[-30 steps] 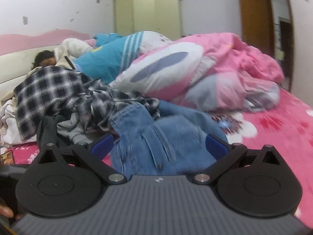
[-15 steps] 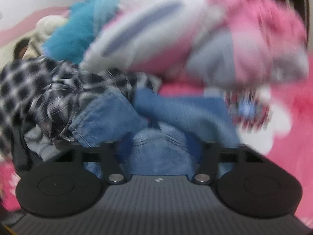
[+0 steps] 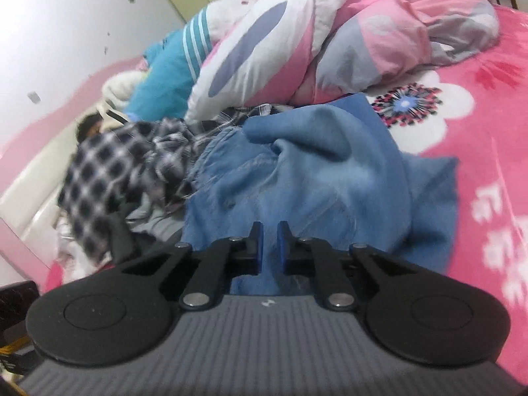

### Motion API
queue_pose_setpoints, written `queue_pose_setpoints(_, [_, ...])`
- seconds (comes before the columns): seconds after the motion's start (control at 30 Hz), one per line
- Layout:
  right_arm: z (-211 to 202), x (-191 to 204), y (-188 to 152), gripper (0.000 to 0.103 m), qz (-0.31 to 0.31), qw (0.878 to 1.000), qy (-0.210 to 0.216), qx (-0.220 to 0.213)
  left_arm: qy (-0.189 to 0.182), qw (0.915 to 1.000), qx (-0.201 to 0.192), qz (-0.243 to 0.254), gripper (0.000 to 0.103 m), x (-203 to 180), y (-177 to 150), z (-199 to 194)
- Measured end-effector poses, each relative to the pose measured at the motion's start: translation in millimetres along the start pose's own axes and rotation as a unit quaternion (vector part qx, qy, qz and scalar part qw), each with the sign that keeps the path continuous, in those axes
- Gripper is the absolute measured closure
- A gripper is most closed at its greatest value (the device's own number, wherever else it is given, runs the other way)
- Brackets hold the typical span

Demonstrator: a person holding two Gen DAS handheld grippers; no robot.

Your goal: Fold clothes

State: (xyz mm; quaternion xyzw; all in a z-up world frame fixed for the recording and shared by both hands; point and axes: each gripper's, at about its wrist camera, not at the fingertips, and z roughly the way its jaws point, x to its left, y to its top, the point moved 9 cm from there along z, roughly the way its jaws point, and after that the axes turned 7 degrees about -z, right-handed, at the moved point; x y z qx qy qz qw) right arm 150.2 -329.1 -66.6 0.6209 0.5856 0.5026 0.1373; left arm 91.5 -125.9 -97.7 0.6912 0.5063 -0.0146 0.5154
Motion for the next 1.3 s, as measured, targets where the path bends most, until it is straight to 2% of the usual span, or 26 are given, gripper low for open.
queue_pose_setpoints(0.07, [-18.8,-6.6,-4.9,0.092,0.027,0.999,-0.003,-0.018,0.005,1.0,0.004,0.002,0.092,-1.8,-9.4,-1.5])
queue_pose_setpoints(0.13, [-30.6,-16.3,-11.4,0.088,0.074,0.997,0.006,-0.027,0.03,0.9995,0.005,0.002,0.075,3.9,-16.1,-2.5])
queue_pose_setpoints(0.17, [-33.0,-21.7,-15.9,0.086,0.099,0.995,0.012,-0.028,0.04,0.9992,0.006,0.001,0.074,7.2,-18.8,-4.0])
queue_pose_setpoints(0.2, [-33.3,-27.3,-20.7,0.076,0.118,0.993,0.013,-0.027,0.049,0.9988,0.006,0.0,0.073,11.7,-20.8,-6.2])
queue_pose_setpoints(0.3, [-21.6,-38.1,-38.2,0.057,0.164,0.986,0.009,-0.003,0.079,0.9968,0.006,0.004,0.058,23.5,-24.3,-12.8])
queue_pose_setpoints(0.33, [-14.4,-39.4,-44.0,0.055,0.179,0.984,0.017,0.003,0.09,0.9959,0.004,0.009,0.053,27.0,-23.7,-14.5])
queue_pose_setpoints(0.4, [2.0,-40.0,-54.0,0.05,0.208,0.977,0.035,0.015,0.113,0.9933,0.001,0.026,0.049,30.7,-25.8,-18.5])
queue_pose_setpoints(0.5, [29.2,-33.3,-64.2,0.049,0.227,0.971,0.061,0.031,0.133,0.9904,0.002,0.039,0.045,36.7,-28.3,-19.7])
queue_pose_setpoints(0.6, [29.8,-14.4,-56.2,0.057,0.204,0.975,0.091,0.014,0.146,0.9881,0.006,0.048,0.044,40.7,-30.5,-21.2])
queue_pose_setpoints(0.73, [27.7,11.8,-44.5,0.062,0.169,0.977,0.132,-0.01,0.151,0.9867,0.004,0.061,0.041,43.4,-32.1,-20.2])
queue_pose_setpoints(0.83, [24.4,11.6,-41.5,0.064,0.185,0.969,0.161,-0.035,0.149,0.9872,0.005,0.057,0.041,44.1,-33.2,-17.1])
queue_pose_setpoints(0.9, [31.0,8.2,-43.4,0.062,0.2,0.966,0.161,-0.029,0.146,0.9879,0.003,0.054,0.041,44.5,-33.5,-15.8])
queue_pose_setpoints(0.97, [44.9,5.0,-50.3,0.062,0.203,0.969,0.14,-0.006,0.146,0.988,0.003,0.05,0.041,46.2,-32.8,-13.9])
queue_pose_setpoints(1.0, [52.2,3.5,-53.7,0.067,0.202,0.971,0.129,0.006,0.147,0.9879,0.003,0.048,0.041,47.1,-32.3,-13.1])
queue_pose_setpoints(1.03, [53.3,4.8,-48.4,0.085,0.198,0.971,0.131,0.0,0.149,0.9877,0.002,0.048,0.041,47.4,-31.7,-12.8])
queue_pose_setpoints(1.07, [53.0,6.9,-41.1,0.09,0.195,0.971,0.136,-0.009,0.151,0.9874,0.0,0.048,0.041,48.1,-30.5,-12.9])
queue_pose_setpoints(1.1, [52.6,8.9,-33.9,0.091,0.191,0.971,0.141,-0.019,0.152,0.9873,-0.002,0.048,0.041,48.8,-29.0,-12.8])
queue_pose_setpoints(1.17, [38.9,18.2,-0.7,0.094,0.168,0.97,0.165,-0.066,0.152,0.9873,-0.006,0.047,0.04,50.1,-24.0,-10.2])
queue_pose_setpoints(1.2, [30.9,23.2,16.7,0.094,0.155,0.968,0.177,-0.092,0.152,0.9874,-0.008,0.045,0.037,50.9,-20.8,-8.2])
queue_pose_setpoints(1.3, [19.8,26.4,60.5,0.095,0.14,0.963,0.189,-0.132,0.146,0.9886,-0.022,0.028,0.025,53.7,-6.6,1.4])
